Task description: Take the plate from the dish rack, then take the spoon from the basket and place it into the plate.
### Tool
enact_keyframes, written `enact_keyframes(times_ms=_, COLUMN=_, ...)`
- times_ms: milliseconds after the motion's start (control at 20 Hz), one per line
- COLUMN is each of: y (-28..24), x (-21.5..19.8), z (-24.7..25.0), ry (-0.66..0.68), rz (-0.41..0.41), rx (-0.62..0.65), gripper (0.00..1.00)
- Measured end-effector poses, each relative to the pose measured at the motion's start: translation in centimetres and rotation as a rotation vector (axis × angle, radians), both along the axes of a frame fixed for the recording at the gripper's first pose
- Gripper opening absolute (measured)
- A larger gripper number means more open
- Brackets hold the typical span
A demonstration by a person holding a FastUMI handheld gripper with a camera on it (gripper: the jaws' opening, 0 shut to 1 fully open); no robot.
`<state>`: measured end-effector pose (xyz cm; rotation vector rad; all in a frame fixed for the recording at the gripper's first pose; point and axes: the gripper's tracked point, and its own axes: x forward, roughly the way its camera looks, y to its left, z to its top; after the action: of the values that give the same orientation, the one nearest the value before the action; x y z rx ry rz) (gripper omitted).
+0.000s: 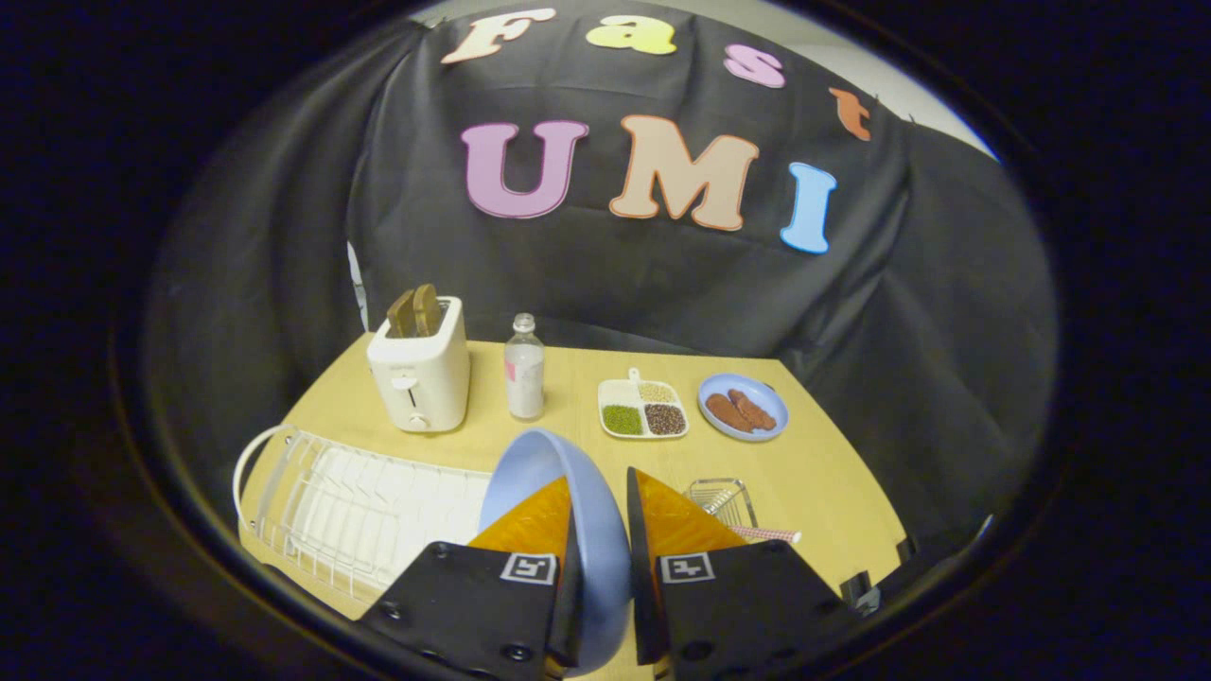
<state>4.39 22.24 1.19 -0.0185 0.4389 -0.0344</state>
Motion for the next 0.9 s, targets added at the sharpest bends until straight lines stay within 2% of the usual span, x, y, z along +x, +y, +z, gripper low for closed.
enact_keyframes(times_ms=200, y=-5.5, x=-3.0, z=1.2, ry=-0.034, rz=0.001, rx=0.262, gripper=0.25)
enact_keyframes(times_ms=300, y=-8.8, x=-4.8, z=0.6, ry=-0.056, rz=-0.019, rx=0.341, gripper=0.25)
enact_keyframes(times_ms=600, y=-17.5, x=-9.6, z=-3.4, ry=-0.089, rz=-0.098, rx=0.478, gripper=0.25)
enact_keyframes(times_ms=900, y=-20.7, x=-11.1, z=-11.2, ry=-0.024, rz=-0.125, rx=0.574, gripper=0.25)
